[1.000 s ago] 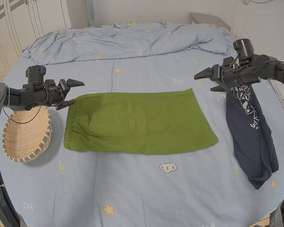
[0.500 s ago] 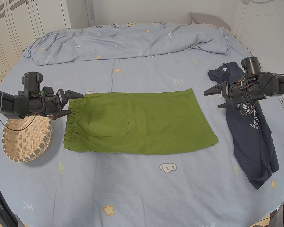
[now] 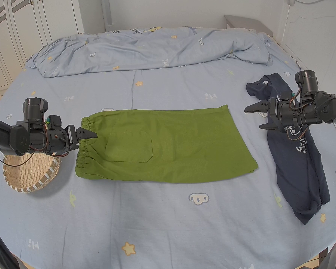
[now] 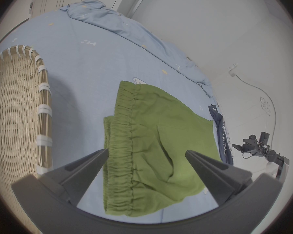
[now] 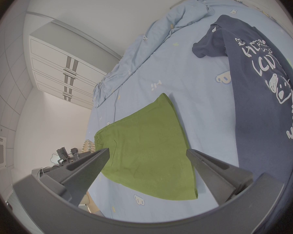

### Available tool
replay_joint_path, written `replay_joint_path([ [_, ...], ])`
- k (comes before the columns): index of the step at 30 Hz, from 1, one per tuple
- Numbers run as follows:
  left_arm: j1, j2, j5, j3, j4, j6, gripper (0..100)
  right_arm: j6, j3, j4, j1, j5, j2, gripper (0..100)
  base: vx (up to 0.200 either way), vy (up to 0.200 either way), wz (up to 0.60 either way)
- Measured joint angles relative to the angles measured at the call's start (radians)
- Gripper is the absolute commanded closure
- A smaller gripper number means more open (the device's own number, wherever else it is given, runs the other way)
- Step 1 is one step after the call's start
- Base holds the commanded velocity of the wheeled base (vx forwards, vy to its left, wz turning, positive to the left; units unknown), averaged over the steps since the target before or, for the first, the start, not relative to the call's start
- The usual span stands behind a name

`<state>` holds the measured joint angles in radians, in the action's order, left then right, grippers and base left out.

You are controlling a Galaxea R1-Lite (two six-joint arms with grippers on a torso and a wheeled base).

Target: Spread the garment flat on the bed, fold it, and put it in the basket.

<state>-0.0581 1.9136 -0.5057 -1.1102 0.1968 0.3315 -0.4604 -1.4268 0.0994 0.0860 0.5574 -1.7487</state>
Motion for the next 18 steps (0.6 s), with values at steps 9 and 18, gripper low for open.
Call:
replay_joint_path([
  [9,-0.021,0.061,0.023,-0.001,0.070,0.009,0,0.000,0.004,0.000,0.004,0.001,0.009,0,0.000,0.000,0.00],
  [18,-0.022,0.098,0.021,-0.002,0.071,0.011,0,0.000,0.005,0.000,0.008,0.001,0.009,0,0.000,0.000,0.00],
])
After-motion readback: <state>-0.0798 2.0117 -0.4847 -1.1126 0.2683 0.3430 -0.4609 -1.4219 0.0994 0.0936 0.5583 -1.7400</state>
